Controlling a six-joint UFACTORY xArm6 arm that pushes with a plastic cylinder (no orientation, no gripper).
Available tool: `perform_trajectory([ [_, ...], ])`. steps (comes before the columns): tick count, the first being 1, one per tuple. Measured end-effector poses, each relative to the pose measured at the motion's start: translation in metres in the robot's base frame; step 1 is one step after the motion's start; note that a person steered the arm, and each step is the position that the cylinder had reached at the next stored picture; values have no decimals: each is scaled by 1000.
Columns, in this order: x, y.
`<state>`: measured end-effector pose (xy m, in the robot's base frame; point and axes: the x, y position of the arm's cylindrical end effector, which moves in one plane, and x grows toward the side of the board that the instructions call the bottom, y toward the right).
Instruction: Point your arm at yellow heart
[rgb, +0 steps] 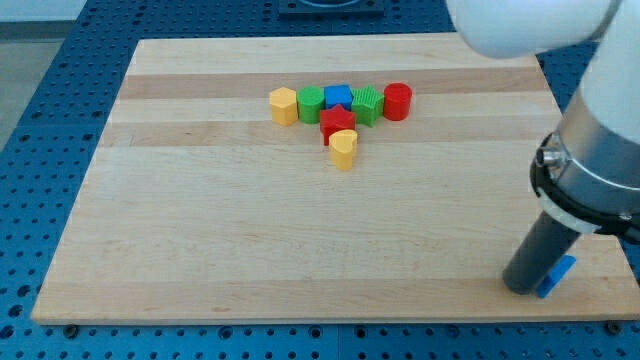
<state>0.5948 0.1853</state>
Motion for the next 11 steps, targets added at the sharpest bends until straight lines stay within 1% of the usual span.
perform_trajectory([
  [2,-1,15],
  [3,-10,-4],
  [4,-24,-38],
  [7,-107,-148],
  [9,-144,-205],
  [10,-171,-207],
  [11,-179,-195],
])
